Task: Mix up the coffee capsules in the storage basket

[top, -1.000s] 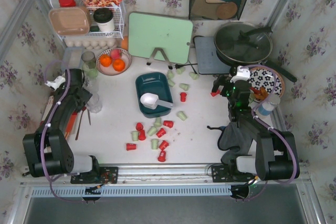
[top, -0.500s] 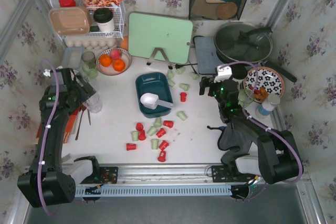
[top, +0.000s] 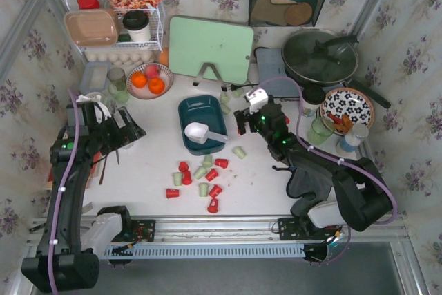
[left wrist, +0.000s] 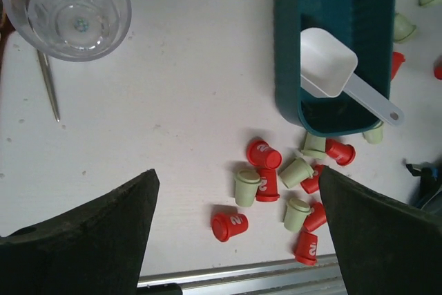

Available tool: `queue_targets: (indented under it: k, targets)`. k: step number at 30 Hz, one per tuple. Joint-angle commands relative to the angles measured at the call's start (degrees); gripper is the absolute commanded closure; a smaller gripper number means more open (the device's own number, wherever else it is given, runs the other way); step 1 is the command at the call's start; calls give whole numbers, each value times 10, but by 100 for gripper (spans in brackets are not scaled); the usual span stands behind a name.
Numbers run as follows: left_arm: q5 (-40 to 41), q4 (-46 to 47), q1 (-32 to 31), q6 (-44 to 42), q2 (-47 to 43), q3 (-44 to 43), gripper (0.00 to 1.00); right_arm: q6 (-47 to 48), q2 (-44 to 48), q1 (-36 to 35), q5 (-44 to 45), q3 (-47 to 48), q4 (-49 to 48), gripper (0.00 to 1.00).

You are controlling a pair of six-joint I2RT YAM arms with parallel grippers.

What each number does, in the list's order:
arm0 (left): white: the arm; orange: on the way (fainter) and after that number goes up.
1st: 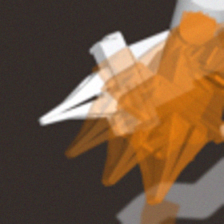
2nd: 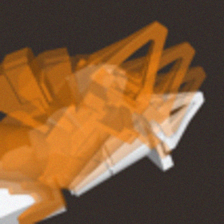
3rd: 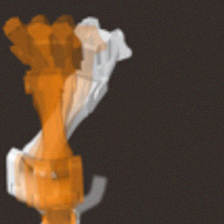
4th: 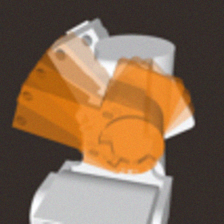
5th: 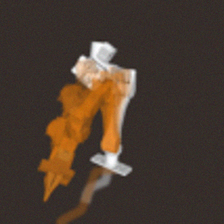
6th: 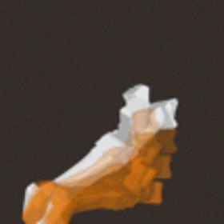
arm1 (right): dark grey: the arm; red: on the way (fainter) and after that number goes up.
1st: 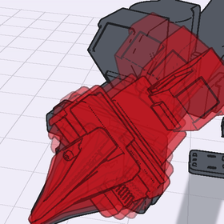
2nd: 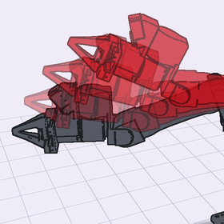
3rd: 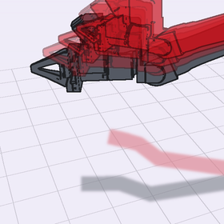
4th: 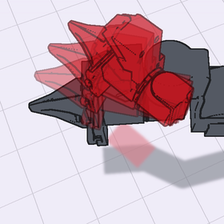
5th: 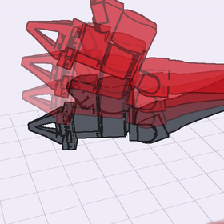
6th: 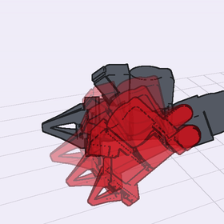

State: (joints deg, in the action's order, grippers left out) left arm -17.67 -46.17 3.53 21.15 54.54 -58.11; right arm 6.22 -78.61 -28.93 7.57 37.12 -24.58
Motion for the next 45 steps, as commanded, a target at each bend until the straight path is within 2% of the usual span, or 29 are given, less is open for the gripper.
queue_targets:
  k: [1,9,15,22,37,45]
  targets:
    - [-13,14,2,-1,-38,3,1,41,-22,-56,21,48,80,0]
    - [-61,20,3,5,-69,11,1,53,-90,-127,36,160,166,2]
    - [-73,24,3,6,-87,20,1,27,-145,-138,-5,217,195,10]
    - [-83,24,3,9,-88,19,1,26,-195,-155,-33,246,226,19]
    - [-83,23,3,12,-87,20,1,28,-243,-156,-69,262,261,34]
    - [-82,24,3,12,-86,20,1,33,-251,-156,-75,276,276,47]
